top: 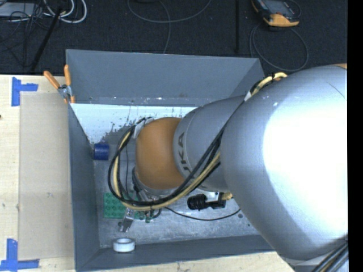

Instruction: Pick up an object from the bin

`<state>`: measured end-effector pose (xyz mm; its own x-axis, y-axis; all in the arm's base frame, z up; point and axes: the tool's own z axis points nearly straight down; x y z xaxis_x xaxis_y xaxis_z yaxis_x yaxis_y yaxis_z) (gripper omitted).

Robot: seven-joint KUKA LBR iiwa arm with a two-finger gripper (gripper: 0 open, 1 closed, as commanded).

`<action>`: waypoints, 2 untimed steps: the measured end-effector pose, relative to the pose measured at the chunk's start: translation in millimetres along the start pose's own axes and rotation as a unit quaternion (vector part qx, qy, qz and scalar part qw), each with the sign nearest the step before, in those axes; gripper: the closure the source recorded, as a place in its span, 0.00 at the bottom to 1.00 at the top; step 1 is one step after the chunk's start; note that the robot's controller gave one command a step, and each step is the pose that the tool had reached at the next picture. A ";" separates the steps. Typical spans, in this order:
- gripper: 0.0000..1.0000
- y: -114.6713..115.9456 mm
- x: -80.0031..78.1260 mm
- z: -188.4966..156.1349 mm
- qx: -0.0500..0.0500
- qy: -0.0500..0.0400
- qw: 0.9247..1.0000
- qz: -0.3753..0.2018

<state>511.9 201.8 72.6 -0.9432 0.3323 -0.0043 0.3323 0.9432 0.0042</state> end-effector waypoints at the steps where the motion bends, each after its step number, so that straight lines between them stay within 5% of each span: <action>1: 0.00 0.4 -0.9 -1.2 0.001 0.002 1.000 0.001; 2: 1.00 1.1 -3.4 -3.1 -0.001 -0.002 1.000 0.002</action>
Offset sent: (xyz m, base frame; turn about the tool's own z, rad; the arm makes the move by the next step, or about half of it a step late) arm 0.0000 0.0000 0.0000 0.0000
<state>515.4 201.7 75.8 -0.9417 0.3363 -0.0085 0.3363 0.9417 0.0072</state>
